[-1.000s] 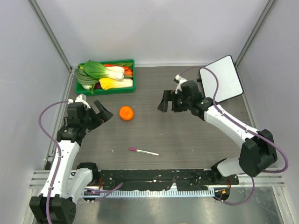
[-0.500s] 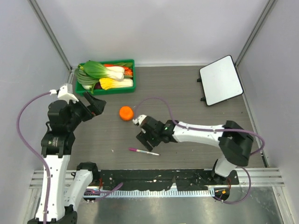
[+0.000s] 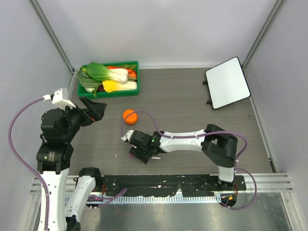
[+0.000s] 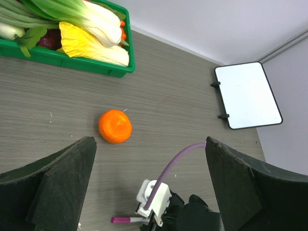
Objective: Write a sentence on the whiteboard
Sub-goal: Pick up the whiteboard marker without the cap from the center of the board, then pass from the right arm to the left
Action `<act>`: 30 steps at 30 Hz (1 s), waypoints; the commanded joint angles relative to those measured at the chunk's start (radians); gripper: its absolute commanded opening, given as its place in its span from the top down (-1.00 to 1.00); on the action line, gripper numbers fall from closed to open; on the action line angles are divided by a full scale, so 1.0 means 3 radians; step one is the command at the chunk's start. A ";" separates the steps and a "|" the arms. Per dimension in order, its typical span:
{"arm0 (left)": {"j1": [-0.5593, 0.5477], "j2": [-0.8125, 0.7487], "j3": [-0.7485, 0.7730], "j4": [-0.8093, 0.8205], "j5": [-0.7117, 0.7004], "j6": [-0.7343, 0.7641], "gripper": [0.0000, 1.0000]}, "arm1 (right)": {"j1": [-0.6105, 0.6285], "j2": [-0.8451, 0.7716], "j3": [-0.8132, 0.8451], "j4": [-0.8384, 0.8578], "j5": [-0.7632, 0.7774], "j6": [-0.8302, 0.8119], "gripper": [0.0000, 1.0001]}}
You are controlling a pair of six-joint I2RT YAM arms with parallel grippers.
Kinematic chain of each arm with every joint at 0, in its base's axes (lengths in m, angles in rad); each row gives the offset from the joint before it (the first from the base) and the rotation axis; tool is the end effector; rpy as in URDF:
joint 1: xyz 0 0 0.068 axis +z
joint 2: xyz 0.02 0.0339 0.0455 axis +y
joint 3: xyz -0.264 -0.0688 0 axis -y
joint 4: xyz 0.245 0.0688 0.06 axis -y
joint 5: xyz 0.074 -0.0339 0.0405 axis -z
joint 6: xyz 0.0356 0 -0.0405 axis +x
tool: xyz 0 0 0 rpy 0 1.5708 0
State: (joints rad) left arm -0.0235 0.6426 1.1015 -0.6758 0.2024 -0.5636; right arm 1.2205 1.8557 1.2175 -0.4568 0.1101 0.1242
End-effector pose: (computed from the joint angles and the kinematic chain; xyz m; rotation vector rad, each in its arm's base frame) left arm 0.1079 -0.0097 0.4106 -0.3419 1.7911 -0.5993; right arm 0.1330 0.3526 0.1719 -1.3698 2.3124 0.2900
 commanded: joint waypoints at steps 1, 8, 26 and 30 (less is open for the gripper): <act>0.0017 0.0006 0.0035 -0.0033 0.0052 0.0038 -0.99 | 0.0022 0.0022 0.0145 0.0091 -0.0075 -0.0066 -0.27; 0.0017 0.0000 0.0091 -0.0094 0.0046 0.0064 -0.99 | 0.0027 0.0246 0.0206 0.0127 -0.0499 -0.0138 -0.04; 0.0017 0.0118 0.0291 -0.0049 0.0368 0.0069 -0.99 | -0.0972 -0.0636 0.0110 0.0856 -0.0847 0.0663 0.99; 0.0017 0.0276 0.0148 0.0227 0.0756 -0.0125 -0.99 | -0.1735 -0.1378 -0.0396 0.1602 -0.1205 0.1353 0.98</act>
State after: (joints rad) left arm -0.0235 0.6788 1.1732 -0.7170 0.2935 -0.5503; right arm 0.8833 1.6855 1.1797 -0.2550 -0.1509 0.2970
